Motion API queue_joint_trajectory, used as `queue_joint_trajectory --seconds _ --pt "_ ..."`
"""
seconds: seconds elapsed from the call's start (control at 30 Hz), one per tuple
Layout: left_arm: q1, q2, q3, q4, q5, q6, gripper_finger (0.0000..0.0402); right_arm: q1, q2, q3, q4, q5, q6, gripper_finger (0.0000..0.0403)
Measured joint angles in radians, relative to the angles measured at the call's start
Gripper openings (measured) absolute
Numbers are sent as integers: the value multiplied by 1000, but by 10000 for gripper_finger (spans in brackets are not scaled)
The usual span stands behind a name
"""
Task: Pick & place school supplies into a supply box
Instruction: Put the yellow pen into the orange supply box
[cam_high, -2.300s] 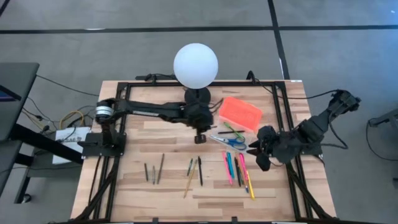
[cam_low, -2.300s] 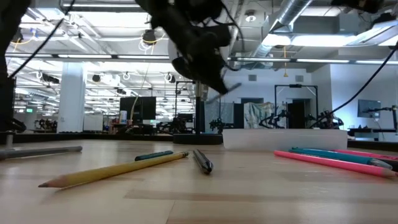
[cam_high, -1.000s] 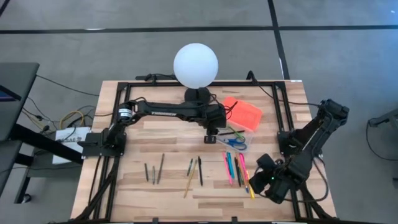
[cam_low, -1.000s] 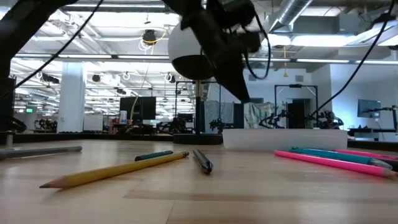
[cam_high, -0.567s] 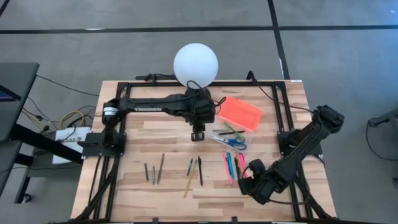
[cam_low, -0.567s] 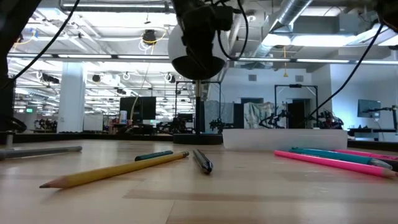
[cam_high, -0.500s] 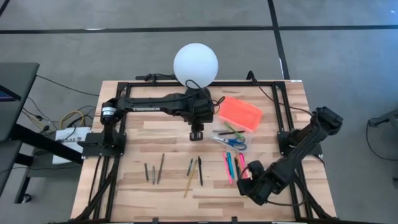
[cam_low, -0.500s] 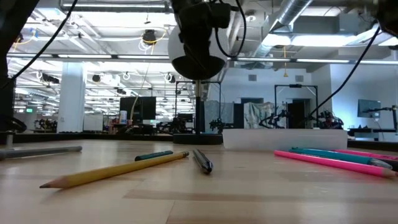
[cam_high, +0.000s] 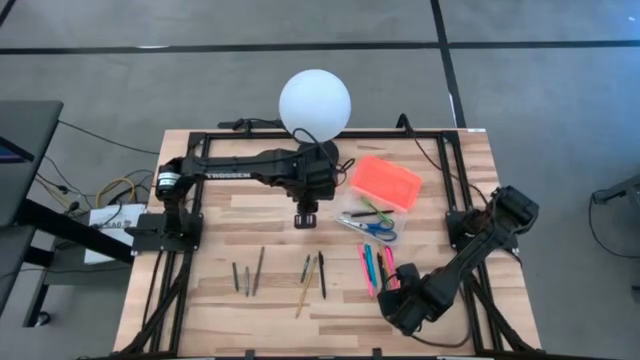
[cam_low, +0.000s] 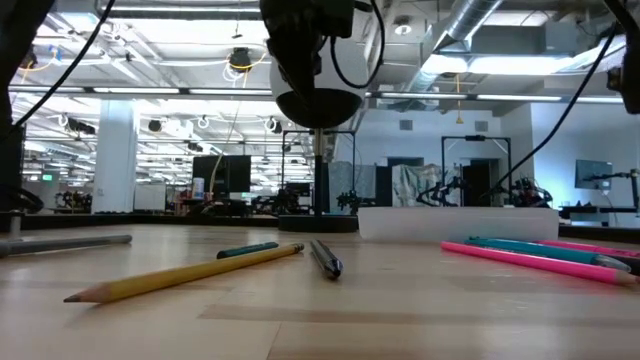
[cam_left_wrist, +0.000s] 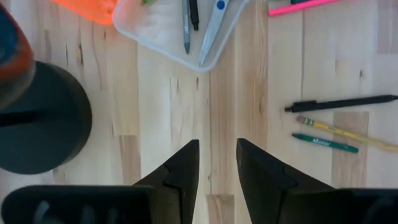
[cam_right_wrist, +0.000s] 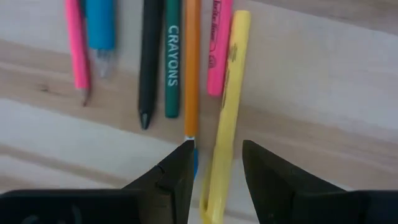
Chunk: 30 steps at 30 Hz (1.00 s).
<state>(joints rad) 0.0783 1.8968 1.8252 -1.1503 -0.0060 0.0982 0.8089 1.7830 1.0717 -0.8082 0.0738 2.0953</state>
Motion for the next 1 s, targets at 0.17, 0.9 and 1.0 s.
queue_joint_trajectory --seconds 0.17,0.9,1.0 --pt "-7 -1 0 -3 0 1 102 0 24 0 -3 3 0 127" --pt "-11 -1 0 -31 0 -32 102 -1 15 -75 52 -70 -4 64" --pt "-14 -1 0 -50 0 -38 102 0 16 -76 51 -78 -12 48"
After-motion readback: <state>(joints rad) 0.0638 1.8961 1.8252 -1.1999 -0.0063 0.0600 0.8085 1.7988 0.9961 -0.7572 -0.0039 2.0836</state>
